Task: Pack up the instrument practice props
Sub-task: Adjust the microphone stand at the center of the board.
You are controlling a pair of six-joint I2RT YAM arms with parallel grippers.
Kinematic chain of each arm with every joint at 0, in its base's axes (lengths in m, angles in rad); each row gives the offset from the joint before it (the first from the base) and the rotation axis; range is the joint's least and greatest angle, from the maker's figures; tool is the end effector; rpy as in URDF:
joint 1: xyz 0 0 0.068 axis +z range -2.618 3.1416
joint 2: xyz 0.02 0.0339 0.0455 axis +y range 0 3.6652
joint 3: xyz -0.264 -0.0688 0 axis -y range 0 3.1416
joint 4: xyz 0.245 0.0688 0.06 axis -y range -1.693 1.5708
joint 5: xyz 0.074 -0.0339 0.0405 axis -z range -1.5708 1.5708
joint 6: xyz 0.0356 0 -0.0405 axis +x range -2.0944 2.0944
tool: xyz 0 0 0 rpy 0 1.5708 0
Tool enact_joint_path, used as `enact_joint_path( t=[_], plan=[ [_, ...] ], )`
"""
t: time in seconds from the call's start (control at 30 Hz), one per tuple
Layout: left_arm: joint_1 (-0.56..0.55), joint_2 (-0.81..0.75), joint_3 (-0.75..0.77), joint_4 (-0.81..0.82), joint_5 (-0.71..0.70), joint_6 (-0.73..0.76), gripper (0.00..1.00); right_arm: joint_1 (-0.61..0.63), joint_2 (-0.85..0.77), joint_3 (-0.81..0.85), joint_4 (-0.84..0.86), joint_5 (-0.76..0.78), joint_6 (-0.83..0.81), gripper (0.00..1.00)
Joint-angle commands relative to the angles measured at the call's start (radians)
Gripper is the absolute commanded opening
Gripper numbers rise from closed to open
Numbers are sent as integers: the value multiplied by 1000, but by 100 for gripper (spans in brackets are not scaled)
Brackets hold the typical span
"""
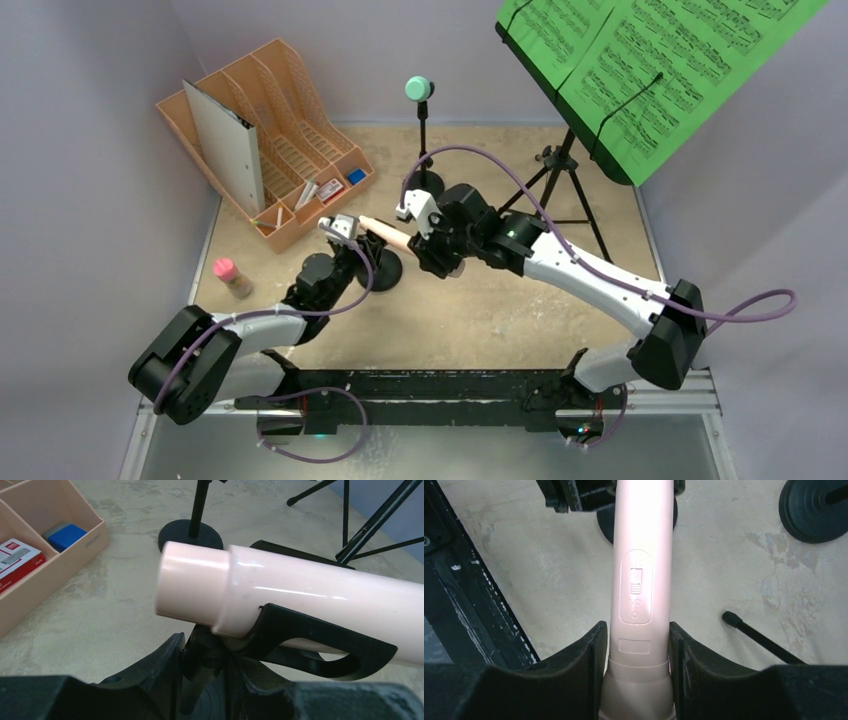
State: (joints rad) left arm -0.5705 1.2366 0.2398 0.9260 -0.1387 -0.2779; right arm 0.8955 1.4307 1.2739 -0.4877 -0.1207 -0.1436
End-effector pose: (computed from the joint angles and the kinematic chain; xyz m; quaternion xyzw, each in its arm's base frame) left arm 0.1927 -0.1178 0.1820 0.0597 0.7290 -0.2337 0.6406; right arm 0.1979 0.2539 0.3302 -0.4668 0.7618 0.2139 0.3950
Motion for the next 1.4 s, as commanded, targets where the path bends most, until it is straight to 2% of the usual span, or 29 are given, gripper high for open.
enact_joint_path(
  t=[0.0, 0.4, 0.6, 0.87, 1.07, 1.37],
  plan=[
    [90, 3, 1, -53, -318, 0, 0, 8, -94, -19, -219, -24, -12, 0],
    [90, 8, 2, -50, -303, 4, 0, 8, -143, -33, -208, -1, -17, 0],
    [91, 15, 13, -49, -303, 6, 0, 8, -145, -10, -188, 62, 20, 0],
    [113, 66, 127, -88, -374, 17, 0, -2, -106, -19, -76, 136, 71, 0],
    [161, 157, 177, -36, -359, 3, 0, -7, -90, -30, -30, 124, 65, 0],
    [164, 352, 290, 78, -305, -43, 3, -10, -111, -45, -18, 137, 67, 0]
  ],
)
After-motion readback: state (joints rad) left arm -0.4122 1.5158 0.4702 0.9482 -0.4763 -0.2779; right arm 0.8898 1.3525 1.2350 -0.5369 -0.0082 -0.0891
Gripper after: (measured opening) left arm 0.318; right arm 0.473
